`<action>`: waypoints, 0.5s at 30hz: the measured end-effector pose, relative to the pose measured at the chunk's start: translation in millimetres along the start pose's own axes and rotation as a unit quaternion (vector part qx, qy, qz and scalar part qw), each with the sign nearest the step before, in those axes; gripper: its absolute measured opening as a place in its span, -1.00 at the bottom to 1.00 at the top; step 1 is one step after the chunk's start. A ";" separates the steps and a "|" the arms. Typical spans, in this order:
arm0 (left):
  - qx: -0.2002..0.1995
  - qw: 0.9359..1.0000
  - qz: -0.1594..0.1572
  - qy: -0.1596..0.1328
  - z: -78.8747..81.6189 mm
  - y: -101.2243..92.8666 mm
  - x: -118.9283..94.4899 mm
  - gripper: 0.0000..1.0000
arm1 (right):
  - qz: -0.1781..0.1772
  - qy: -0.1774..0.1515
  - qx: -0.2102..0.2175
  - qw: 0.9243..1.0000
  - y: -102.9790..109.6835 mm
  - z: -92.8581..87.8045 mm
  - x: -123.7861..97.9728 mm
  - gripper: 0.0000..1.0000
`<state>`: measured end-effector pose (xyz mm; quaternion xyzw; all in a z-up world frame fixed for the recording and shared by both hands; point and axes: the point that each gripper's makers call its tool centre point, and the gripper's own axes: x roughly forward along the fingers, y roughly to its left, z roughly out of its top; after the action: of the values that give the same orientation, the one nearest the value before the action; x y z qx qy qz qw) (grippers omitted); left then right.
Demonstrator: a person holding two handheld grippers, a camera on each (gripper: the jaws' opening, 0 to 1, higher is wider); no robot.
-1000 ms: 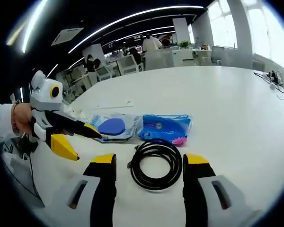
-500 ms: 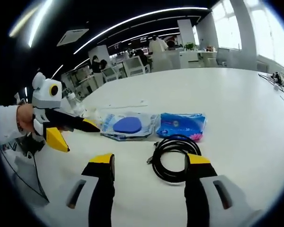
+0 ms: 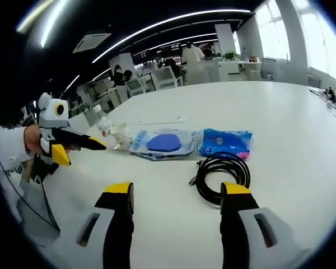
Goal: Arrange the tabletop items into an orderly group along one side of the table until the central work area is clear of visible clutter.
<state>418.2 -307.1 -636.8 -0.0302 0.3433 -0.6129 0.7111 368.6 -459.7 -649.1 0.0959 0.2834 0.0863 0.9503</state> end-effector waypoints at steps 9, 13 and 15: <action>-0.004 0.999 0.030 -0.026 -20.5 15.8 -50.4 0.53 | 0.007 -0.004 -0.015 1.000 9.6 -0.8 -9.8 0.35; -0.005 0.998 0.045 -0.030 -31.3 21.7 -67.9 0.56 | 0.014 0.006 -0.028 0.999 15.2 -7.2 -12.5 0.40; -0.007 0.998 0.052 -0.036 -35.3 23.2 -76.3 0.57 | 0.018 0.009 -0.034 0.999 19.5 -10.3 -14.4 0.43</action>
<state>418.4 -219.9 -640.1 -0.0394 0.3227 -0.5714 0.7535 348.8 -442.5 -645.5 0.0682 0.2869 0.1139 0.9487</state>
